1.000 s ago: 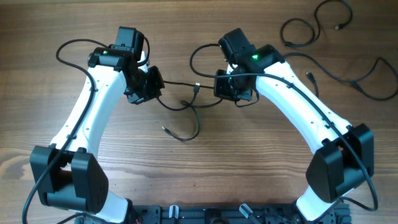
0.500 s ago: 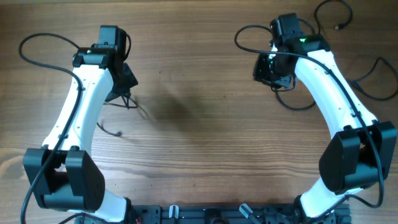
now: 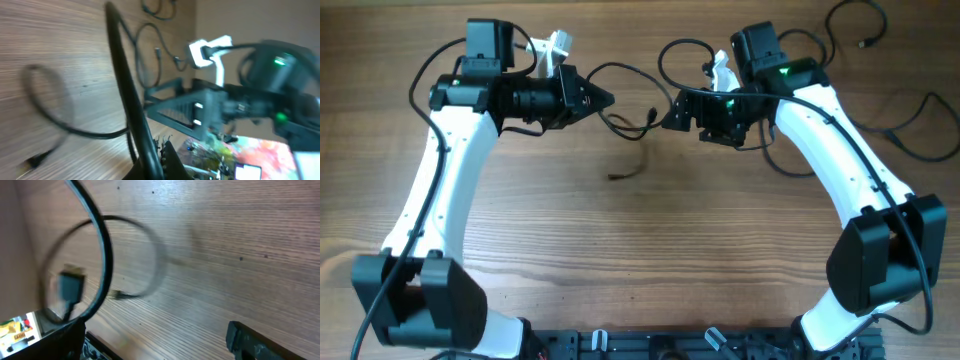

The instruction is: Untangle cables

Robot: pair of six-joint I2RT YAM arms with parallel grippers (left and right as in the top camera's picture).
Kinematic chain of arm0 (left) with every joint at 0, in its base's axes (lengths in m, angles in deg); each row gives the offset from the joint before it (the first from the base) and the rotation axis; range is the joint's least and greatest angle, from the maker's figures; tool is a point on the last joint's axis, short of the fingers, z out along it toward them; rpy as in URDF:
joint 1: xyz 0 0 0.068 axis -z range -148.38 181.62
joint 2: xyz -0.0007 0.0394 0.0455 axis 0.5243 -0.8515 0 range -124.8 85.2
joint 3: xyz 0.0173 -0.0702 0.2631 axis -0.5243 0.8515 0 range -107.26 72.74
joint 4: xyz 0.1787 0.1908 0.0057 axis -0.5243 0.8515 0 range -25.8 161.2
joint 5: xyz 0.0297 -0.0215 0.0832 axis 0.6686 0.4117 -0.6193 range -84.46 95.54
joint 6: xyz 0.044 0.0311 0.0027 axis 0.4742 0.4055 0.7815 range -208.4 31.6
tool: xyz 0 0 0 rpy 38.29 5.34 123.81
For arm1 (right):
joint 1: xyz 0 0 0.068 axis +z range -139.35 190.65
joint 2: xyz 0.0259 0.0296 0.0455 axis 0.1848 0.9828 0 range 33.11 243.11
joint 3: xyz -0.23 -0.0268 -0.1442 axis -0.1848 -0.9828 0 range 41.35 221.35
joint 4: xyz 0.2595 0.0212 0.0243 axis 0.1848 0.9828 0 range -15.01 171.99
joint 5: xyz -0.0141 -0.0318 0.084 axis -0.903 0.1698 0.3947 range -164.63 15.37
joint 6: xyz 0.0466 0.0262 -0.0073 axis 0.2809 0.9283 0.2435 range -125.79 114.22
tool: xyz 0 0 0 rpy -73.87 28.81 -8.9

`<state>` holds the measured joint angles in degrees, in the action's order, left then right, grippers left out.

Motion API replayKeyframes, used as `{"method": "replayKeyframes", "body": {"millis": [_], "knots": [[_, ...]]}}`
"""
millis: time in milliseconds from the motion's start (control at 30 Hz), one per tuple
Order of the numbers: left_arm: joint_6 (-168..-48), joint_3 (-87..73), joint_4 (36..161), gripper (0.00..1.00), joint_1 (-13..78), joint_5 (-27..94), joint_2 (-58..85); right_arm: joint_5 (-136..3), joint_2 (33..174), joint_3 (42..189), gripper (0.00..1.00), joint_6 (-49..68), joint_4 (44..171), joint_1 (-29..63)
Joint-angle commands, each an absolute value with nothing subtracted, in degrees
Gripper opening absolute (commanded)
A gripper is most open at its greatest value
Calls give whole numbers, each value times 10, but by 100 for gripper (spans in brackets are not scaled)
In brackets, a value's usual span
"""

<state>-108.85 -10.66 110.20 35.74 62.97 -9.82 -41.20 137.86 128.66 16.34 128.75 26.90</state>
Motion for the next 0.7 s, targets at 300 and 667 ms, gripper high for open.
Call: {"method": "replayKeyframes", "body": {"millis": [300,667], "knots": [[-1099,-123,1182,4,360,391,-69,-356,1388,1261,85,102,1297,260],[-1099,-123,1191,4,431,501,-69,-377,1389,1261,85,154,1237,289]]}}
